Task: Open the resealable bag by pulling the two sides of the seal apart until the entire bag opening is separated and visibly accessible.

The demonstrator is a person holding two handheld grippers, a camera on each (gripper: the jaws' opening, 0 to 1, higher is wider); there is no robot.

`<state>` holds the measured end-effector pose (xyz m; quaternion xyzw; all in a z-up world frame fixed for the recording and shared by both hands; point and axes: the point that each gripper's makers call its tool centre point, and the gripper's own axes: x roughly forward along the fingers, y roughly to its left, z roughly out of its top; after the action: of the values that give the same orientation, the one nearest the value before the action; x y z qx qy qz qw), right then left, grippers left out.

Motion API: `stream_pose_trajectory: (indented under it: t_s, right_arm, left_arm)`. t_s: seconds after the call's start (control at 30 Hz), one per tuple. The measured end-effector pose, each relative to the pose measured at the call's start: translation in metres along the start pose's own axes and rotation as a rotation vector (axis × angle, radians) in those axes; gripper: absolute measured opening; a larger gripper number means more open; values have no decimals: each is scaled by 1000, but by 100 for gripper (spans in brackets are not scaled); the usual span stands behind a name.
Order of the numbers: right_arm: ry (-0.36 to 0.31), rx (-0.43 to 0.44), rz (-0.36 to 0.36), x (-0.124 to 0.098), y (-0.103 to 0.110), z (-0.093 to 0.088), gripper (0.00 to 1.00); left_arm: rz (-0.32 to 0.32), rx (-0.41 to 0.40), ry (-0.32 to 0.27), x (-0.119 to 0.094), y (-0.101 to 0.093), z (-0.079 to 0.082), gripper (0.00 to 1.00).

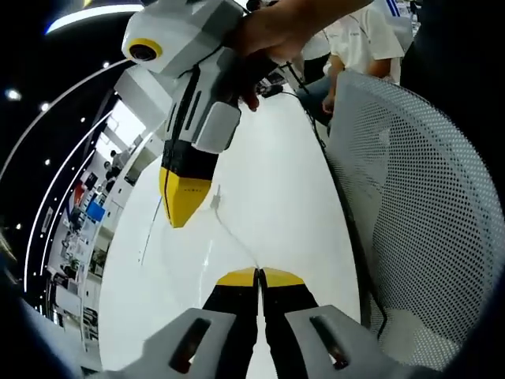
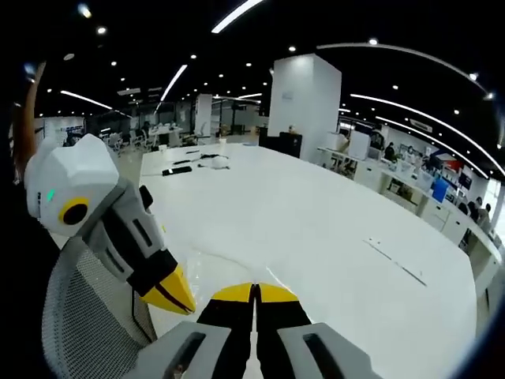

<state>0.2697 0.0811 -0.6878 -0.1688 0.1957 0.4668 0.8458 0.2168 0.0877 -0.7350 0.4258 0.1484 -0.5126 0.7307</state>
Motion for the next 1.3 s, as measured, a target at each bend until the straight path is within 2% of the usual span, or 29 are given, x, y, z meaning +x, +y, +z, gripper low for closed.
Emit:
stream_pose_trajectory:
  t_s: [0.07,0.13,0.23,0.37,0.47,0.6,0.63,0.7,0.83,0.93,1.0,1.17,1.3]
  right_arm:
    - [-4,-13,-1,1,-2,4,0]
    - [5,-33,1,2,-2,2,0]
    - [48,-72,23,5,7,-11,0]
    - [114,-121,60,9,23,-34,0]
    - [132,-144,70,11,31,-45,0]
    - [152,-155,82,16,39,-58,0]
    - [163,-161,81,17,40,-63,0]
    - [172,-164,75,19,40,-67,0]
    - [174,-167,60,23,39,-70,0]
    - [171,-207,53,29,35,-72,0]
    - [187,-245,45,33,32,-76,0]
    - [193,-261,34,42,25,-76,0]
    - [198,-264,14,49,16,-76,0]
  left_arm:
    - [11,-37,0,0,5,0,0]
    - [1,-157,-27,3,4,0,0]
    - [-8,-150,-6,6,0,-7,0]
    - [-45,-163,13,10,-16,-12,0]
    - [-42,-153,42,12,-24,-17,0]
    - [-40,-219,31,12,-29,-18,1]
    - [-19,-252,21,11,-27,-17,4]
    - [-10,-256,30,10,-25,-20,12]
    - [9,-277,40,7,-21,-26,18]
    - [35,-312,11,2,-15,-24,20]
    - [48,-374,-29,0,-11,-21,24]
    - [86,-469,-68,-7,-2,-24,32]
    - [118,-523,-76,-13,3,-31,41]
